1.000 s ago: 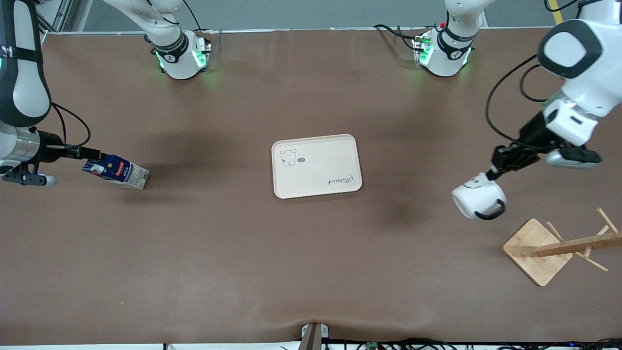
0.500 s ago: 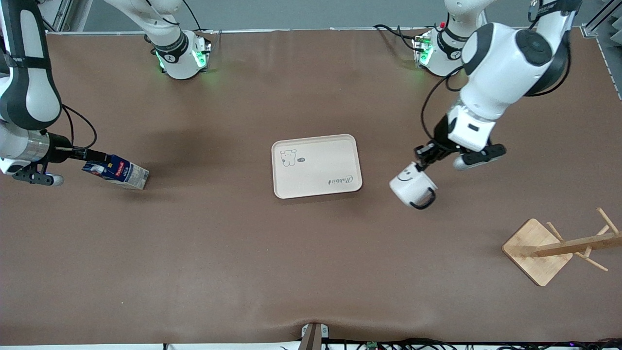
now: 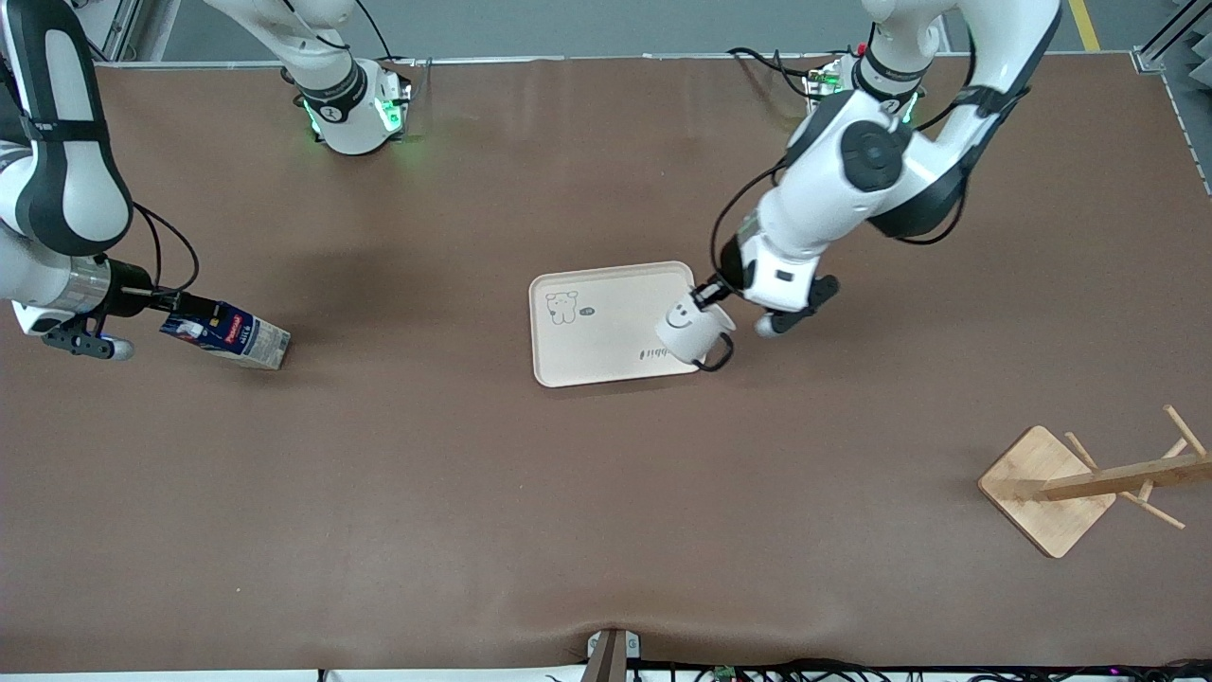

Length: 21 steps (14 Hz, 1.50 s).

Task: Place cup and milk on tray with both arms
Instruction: 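Lower the mug onto the tray and open the left gripper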

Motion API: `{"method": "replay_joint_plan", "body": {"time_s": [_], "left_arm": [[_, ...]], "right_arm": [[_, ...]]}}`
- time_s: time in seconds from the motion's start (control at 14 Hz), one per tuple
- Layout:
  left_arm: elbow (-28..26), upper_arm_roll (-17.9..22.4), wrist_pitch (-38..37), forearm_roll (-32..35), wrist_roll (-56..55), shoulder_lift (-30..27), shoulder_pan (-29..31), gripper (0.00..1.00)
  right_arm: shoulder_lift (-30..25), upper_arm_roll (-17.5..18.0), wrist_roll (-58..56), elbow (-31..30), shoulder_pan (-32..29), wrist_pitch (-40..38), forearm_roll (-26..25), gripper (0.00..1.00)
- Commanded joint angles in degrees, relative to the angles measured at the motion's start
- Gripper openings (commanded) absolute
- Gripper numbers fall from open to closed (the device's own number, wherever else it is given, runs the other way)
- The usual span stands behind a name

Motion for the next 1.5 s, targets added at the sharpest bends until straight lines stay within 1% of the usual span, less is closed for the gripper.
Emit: {"method": "replay_joint_plan", "body": {"time_s": [0.0, 0.07, 0.14, 0.21, 0.29, 0.36, 0.43, 0.57, 0.86, 1.0, 1.07, 1.14, 1.21, 1.29, 1.43], "left_arm": [[13.7, 3.2, -14.2, 9.3, -12.9, 12.5, -10.4, 0.00], [17.6, 5.3, -19.6, 11.2, -15.2, 15.2, -15.3, 0.00], [20.3, 8.2, -22.5, 11.8, -16.3, 16.9, -19.4, 0.00], [21.3, 11.1, -24.0, 11.8, -16.3, 17.5, -23.0, 0.00], [21.4, 13.6, -24.3, 11.4, -16.3, 17.7, -25.8, 0.00], [21.6, 15.6, -24.4, 11.4, -16.1, 18.5, -28.0, 0.00], [21.7, 17.2, -24.5, 11.5, -15.9, 19.3, -29.5, 0.00], [21.7, 17.7, -24.6, 11.8, -15.2, 19.9, -30.3, 0.00], [21.7, 17.7, -27.1, 11.9, -15.2, 20.1, -30.3, 0.00], [21.7, 17.8, -27.1, 11.8, -15.2, 20.2, -30.3, 0.00], [22.0, 18.1, -27.1, 11.8, -15.2, 20.5, -30.2, 0.19], [24.0, 19.3, -27.1, 11.8, -15.2, 20.4, -30.3, 0.74], [25.5, 19.6, -27.1, 12.0, -15.2, 20.1, -30.3, 1.00], [26.5, 19.6, -27.5, 11.9, -15.2, 19.6, -30.2, 1.00], [31.3, 19.7, -31.0, 12.3, -14.4, 18.4, -29.5, 1.00]], "right_arm": [[-0.9, 0.8, -3.3, -1.0, -1.9, 0.6, 2.1, 0.48], [-0.7, 0.8, -3.3, -1.0, -2.0, 0.4, 2.6, 0.31], [-0.5, 0.8, -3.3, -1.0, -2.2, 0.4, 2.6, 0.21], [-0.5, 0.8, -3.3, -1.0, -2.2, 0.2, 2.6, 0.13], [-0.5, 0.8, -3.3, -0.9, -2.2, 0.0, 2.6, 0.11], [-0.5, 0.8, -3.3, -0.9, -2.2, -0.1, 2.6, 0.11], [-0.6, 0.8, -3.3, -0.9, -2.2, -0.6, 2.6, 0.09], [-0.6, 0.9, -3.2, -0.2, -2.0, -2.9, 2.7, 0.02], [-0.6, 0.9, -3.0, 2.6, -1.6, -6.8, 2.7, 0.00], [-0.5, 1.1, -2.9, 5.4, -1.3, -10.0, 2.7, 0.00], [-0.6, 1.1, -2.9, 6.8, -0.6, -11.5, 2.7, 0.00], [-0.6, 1.1, -2.9, 8.1, 0.2, -13.0, 2.7, 0.00], [-0.6, 1.1, -2.8, 8.7, 0.8, -13.9, 2.7, 0.00], [-0.6, 1.1, -2.8, 8.8, 1.4, -14.6, 2.7, 0.00], [-0.7, 1.1, -2.8, 10.0, 3.2, -16.5, 2.8, 0.00]]}}
